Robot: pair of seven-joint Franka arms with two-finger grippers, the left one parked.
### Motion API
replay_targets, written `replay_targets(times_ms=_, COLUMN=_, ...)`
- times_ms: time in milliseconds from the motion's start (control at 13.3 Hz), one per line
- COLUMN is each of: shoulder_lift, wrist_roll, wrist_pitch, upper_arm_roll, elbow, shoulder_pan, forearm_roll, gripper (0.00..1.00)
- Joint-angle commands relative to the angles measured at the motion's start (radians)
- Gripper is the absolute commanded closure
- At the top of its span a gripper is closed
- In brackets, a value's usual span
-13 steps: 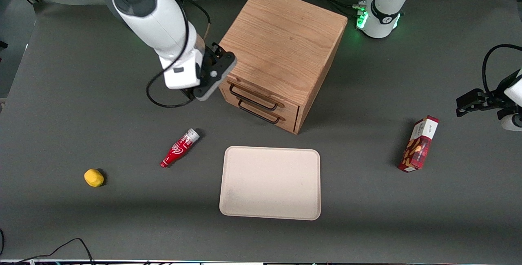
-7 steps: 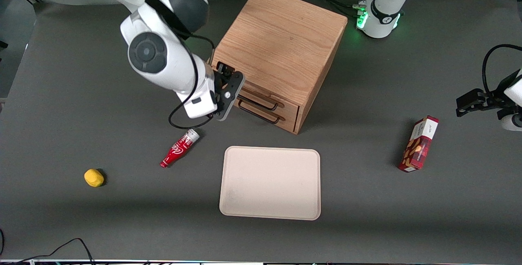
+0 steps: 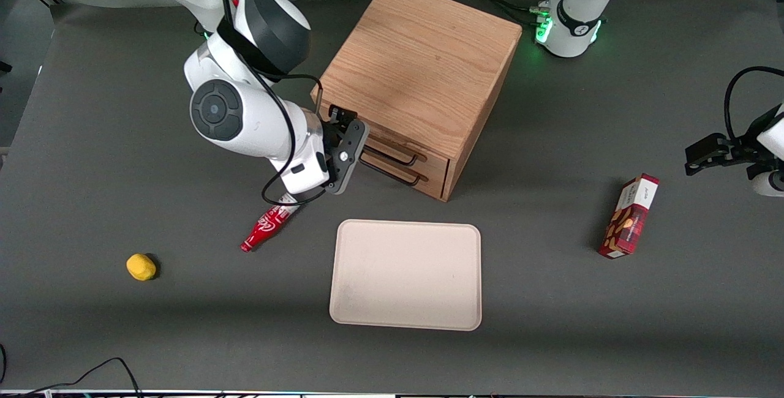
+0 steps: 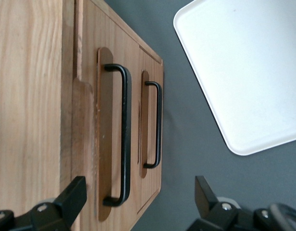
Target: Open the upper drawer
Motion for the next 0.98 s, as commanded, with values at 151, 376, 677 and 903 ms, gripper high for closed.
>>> replay_targets(times_ms=151, shoulder_lift=0.015, wrist_roll=-0.02, wrist_pitch=0.084, upper_arm_roll=0.006, elbow=-0.045, shoulder_pan=0.007, forearm_roll=0.019, gripper=0.0)
replay_targets(times_ms=376, shoulder_lift=0.015, wrist_roll=-0.018, wrist_pitch=0.156, upper_arm_roll=0.025, elbow=-0.111, shoulder_pan=0.012, forearm_roll=0.025, gripper=0.0)
replay_targets(times_ms=677, shoulder_lift=0.015, wrist_roll=-0.018, wrist_pitch=0.224, upper_arm_roll=0.052, elbow=-0.168, shoulder_pan=0.01, forearm_roll=0.025, gripper=0.0)
replay_targets(times_ms=903, shoulder_lift=0.029, wrist_roll=-0.027, wrist_pitch=0.25, upper_arm_roll=0.05, elbow=-0.168, shoulder_pan=0.007, forearm_roll=0.009, gripper=0.0)
